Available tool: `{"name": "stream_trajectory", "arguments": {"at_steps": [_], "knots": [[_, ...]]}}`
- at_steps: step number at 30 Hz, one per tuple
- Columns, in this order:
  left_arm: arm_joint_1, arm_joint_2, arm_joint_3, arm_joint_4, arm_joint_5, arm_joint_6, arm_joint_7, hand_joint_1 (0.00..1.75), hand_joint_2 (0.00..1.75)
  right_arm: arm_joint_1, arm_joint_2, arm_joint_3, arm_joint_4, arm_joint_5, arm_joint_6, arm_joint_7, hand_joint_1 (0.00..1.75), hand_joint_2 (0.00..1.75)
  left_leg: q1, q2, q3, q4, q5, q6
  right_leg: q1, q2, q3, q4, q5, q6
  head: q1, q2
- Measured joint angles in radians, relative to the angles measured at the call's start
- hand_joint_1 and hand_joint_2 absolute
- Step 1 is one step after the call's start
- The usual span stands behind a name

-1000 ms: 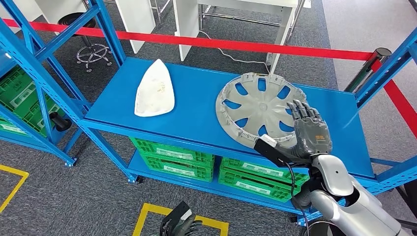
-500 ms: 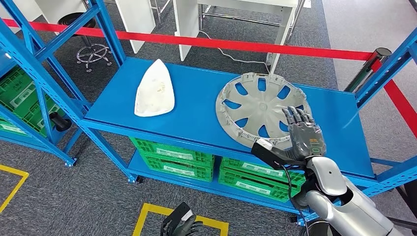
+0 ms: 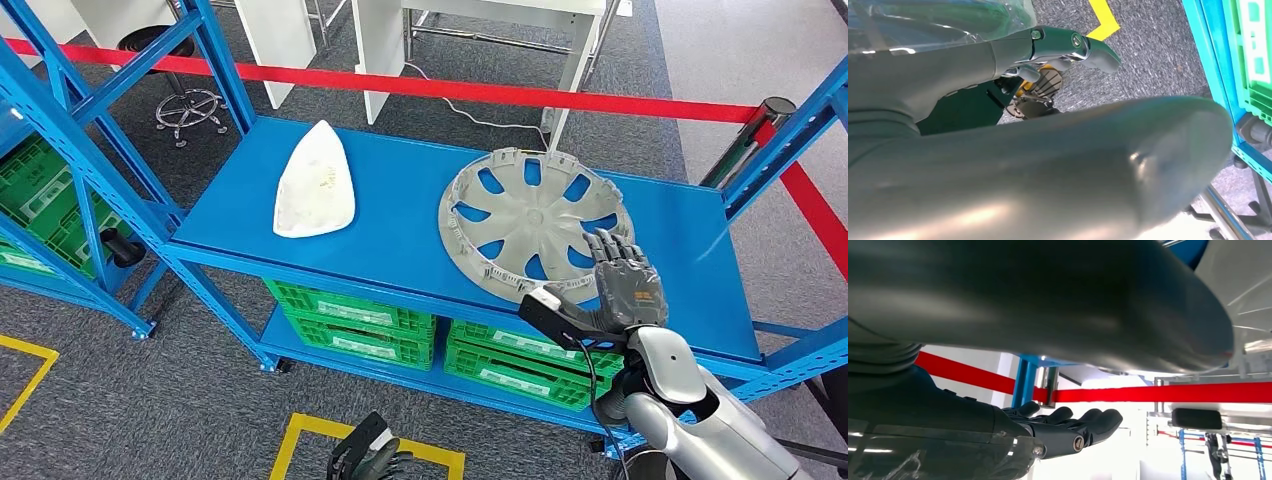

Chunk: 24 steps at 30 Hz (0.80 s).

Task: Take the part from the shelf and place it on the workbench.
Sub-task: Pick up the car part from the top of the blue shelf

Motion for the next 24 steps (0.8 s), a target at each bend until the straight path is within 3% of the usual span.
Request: {"name": "stream_trajectory", "arguments": {"at_steps": [24], "knots": [[0.007,0.002,-0.001,0.001,-0.001,0.005,-0.006,0.00,0.00,0.041,-0.062,-0.049,0.008,-0.007,0.005,0.046,0.00,0.00,0.000,0.000,0.000,0.000,0.000,0.000,0.000,0.000,0.000,0.000,0.000,0.000,0.000,0.000]]}}
